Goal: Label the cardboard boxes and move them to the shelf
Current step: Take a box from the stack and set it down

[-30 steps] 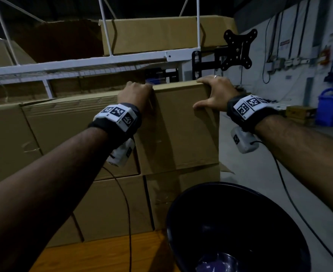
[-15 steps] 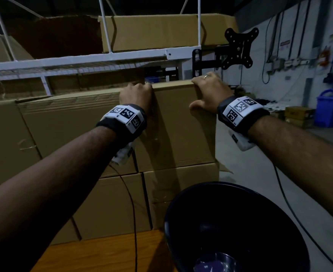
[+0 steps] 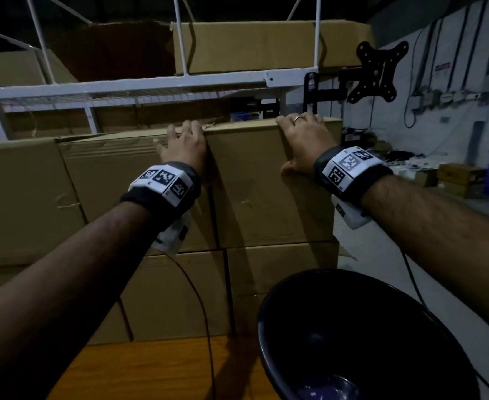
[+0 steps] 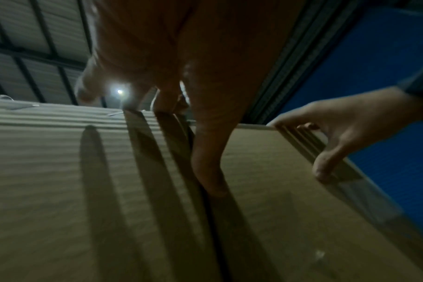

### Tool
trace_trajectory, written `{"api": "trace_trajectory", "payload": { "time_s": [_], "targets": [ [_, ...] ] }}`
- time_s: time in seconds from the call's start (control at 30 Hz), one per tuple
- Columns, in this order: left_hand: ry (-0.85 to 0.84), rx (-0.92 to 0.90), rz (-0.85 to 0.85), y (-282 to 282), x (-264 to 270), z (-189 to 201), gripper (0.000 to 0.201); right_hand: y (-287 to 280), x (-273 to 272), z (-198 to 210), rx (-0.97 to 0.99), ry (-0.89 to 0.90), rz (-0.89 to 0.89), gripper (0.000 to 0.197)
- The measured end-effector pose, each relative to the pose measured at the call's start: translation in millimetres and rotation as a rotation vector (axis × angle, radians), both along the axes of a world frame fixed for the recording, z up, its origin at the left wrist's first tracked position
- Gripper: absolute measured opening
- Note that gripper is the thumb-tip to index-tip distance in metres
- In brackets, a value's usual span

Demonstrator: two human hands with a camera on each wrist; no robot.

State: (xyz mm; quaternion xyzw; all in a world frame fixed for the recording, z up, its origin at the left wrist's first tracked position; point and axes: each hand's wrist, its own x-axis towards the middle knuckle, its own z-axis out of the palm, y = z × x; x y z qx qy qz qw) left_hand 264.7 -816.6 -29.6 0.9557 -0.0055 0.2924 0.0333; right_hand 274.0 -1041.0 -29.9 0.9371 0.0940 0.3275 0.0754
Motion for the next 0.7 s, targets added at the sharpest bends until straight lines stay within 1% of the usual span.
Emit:
{"api": "trace_trajectory", "payload": {
  "time_s": [0.03,0.1,0.27,0.37,0.5,0.6,0.7],
  "targets": [
    [-0.025,0.015,-0.009,5.9,1.7,-3.5,0.08,2.6,1.9,-1.1,-0.004,-0.006,-0.003,0.099],
    [-0.073,0.043,-0.032,13.5,2.2,-8.4,0.073,5.1,4.9,-2.8,-0.007,-0.019,-0.012,0.102],
    [-0.104,0.047,-0.072,13.2,-0.8,-10.5,0.074,3.0,4.8,-4.6,0.004,-0.025,-0.033,0.103],
    [-0.118,0.039,-0.085,13.2,-1.4,-12.0,0.07,3.6,3.6,-4.8,0.01,-0.025,-0.036,0.101],
    [-0.123,0.052,-0.098,14.7,-3.8,-12.9,0.073,7.8,-0.5,-5.6,0.021,-0.007,-0.051,0.103],
    [-0.09,0.043,-0.105,15.7,-7.4,-11.0,0.078,13.3,-10.1,-2.2,0.009,0.024,-0.061,0.104],
    [-0.059,0.029,-0.12,20.2,-15.7,-12.2,0.089,25.5,-23.9,-1.2,0.028,0.035,-0.006,0.096]
  ]
}}
